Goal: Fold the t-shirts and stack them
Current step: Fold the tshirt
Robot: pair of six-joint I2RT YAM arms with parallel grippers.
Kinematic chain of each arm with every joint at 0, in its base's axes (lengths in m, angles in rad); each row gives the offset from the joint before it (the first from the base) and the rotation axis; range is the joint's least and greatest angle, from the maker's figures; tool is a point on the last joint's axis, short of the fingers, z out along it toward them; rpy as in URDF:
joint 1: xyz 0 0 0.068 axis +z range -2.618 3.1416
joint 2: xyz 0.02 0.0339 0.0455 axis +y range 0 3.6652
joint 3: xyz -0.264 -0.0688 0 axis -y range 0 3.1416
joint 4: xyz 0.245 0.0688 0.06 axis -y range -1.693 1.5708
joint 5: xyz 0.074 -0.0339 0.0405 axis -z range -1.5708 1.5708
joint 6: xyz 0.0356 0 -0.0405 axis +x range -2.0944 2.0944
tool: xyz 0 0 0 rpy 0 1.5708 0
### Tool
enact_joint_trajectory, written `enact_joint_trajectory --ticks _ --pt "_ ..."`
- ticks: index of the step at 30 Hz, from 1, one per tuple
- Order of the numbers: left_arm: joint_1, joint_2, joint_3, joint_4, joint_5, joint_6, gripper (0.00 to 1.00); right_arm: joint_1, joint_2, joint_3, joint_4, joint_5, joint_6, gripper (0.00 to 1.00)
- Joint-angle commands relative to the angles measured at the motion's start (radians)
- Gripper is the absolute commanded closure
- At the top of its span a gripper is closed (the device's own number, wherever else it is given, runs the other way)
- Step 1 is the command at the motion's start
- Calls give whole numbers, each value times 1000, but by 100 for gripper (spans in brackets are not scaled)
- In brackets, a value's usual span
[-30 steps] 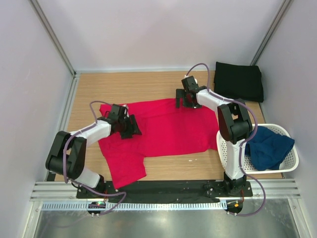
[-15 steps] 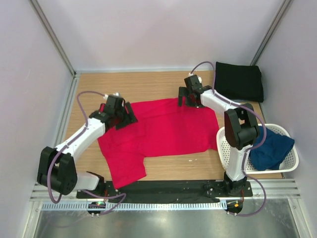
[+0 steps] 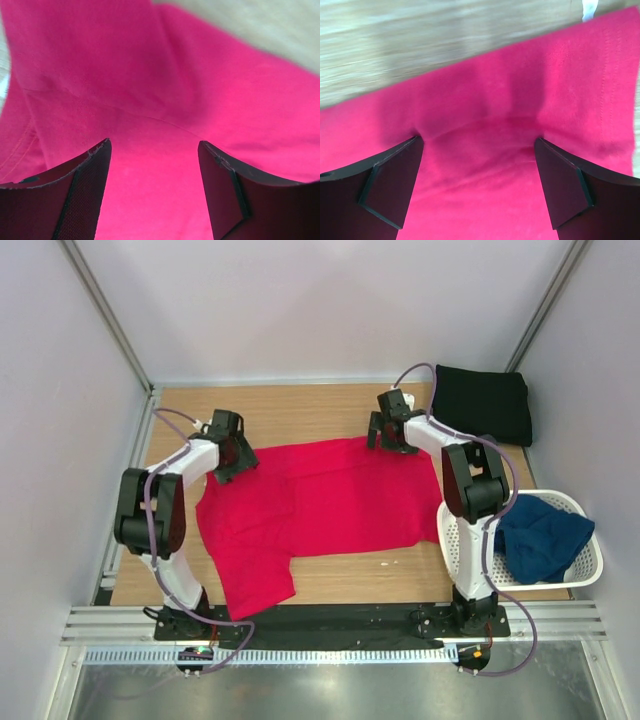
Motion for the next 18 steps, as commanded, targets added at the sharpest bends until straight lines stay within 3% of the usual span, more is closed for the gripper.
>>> enact_joint_trajectory --ticks 1,12,18 --pt "13 36 -10 68 6 -26 29 -5 37 41 39 -23 23 0" --pt "113 239 126 71 28 4 31 -7 155 122 21 -14 48 0" --pt "143 369 293 67 68 27 31 -16 287 321 -27 -44 14 0"
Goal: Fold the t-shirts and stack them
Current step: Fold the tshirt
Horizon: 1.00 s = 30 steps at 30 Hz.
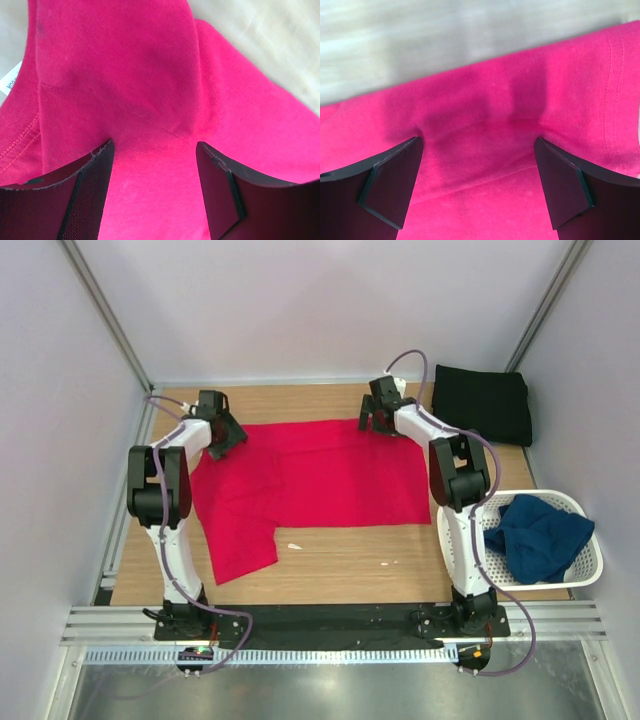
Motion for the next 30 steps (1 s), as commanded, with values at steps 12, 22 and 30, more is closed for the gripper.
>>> enact_joint_trajectory --ticks 12,22,30 --pt "23 -57 158 -58 62 111 27 -36 66 355 -164 -192 -74 0" --pt "21 -705 -301 -236 23 -25 23 -36 -386 -66 -38 -247 -33 0" --pt "21 -1142 -636 -624 -29 -254 27 -36 -719 -477 -76 -204 91 0"
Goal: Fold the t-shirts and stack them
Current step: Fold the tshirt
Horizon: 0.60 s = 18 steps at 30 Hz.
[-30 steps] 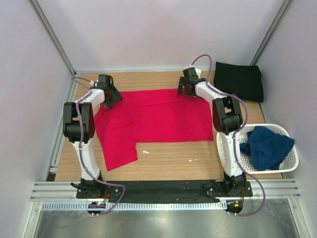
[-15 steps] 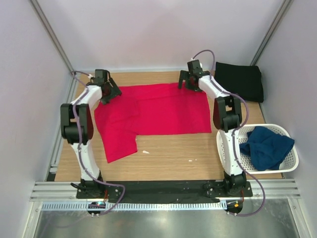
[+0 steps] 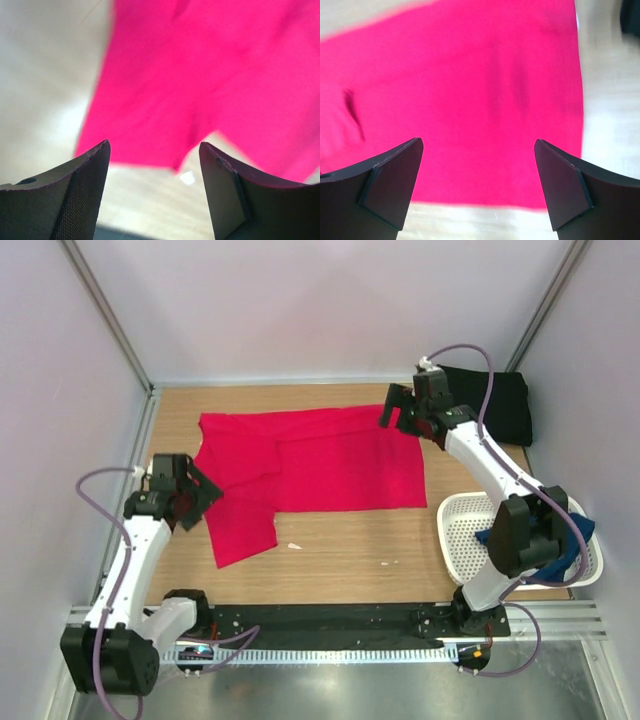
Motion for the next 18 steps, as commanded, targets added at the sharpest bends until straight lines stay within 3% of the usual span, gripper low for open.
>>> enact_joint_trajectory --ticks 1,4,10,13,18 --pt "2 -136 -106 -253 -27 -146 28 3 -94 -150 -56 15 71 0" --pt "4 -228 -252 -284 54 -235 32 3 -118 -203 -82 44 83 0" --pt "2 -241 -335 -323 59 -289 41 3 -62 -126 -125 64 59 0" --pt "-8 -259 -414 -239 63 -369 46 3 -26 -106 -151 50 65 0" --pt "-7 -232 -447 -163 -51 -392 53 3 -68 -187 -125 56 96 0"
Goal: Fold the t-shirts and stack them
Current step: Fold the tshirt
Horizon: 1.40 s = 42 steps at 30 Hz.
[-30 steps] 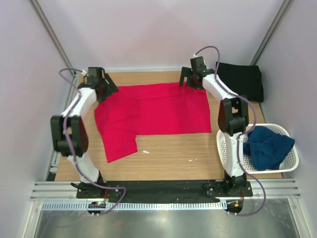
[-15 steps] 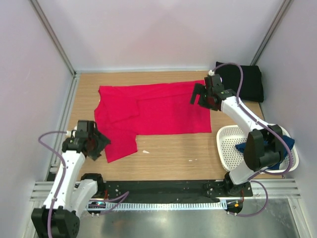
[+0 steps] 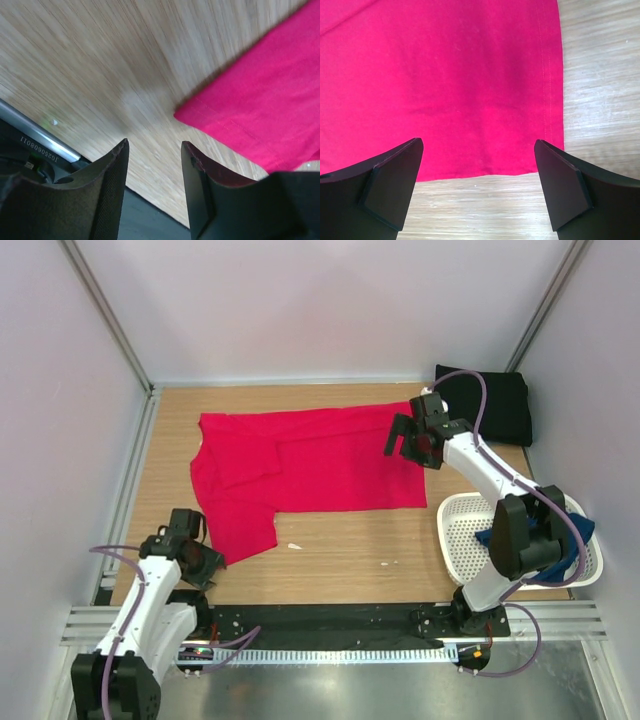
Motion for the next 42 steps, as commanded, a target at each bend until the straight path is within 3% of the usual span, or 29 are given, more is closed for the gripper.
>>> enact_joint_trajectory --ticks 1,11,18,22,30,42 --pt "-3 24 2 84 -86 -36 53 4 -37 -44 -7 37 30 0" --pt "-5 73 -44 270 -130 23 58 3 -60 -96 -32 105 20 0" --pt "-3 76 -80 282 -126 32 64 1 -63 -103 -95 203 39 0" --pt "-5 82 -60 255 -118 38 73 1 -60 -131 -109 222 88 0" --pt "-47 133 2 164 -157 55 58 1 -54 -147 -89 209 105 0" --pt "-172 205 40 87 -227 -18 61 1 -32 -153 -64 215 106 0"
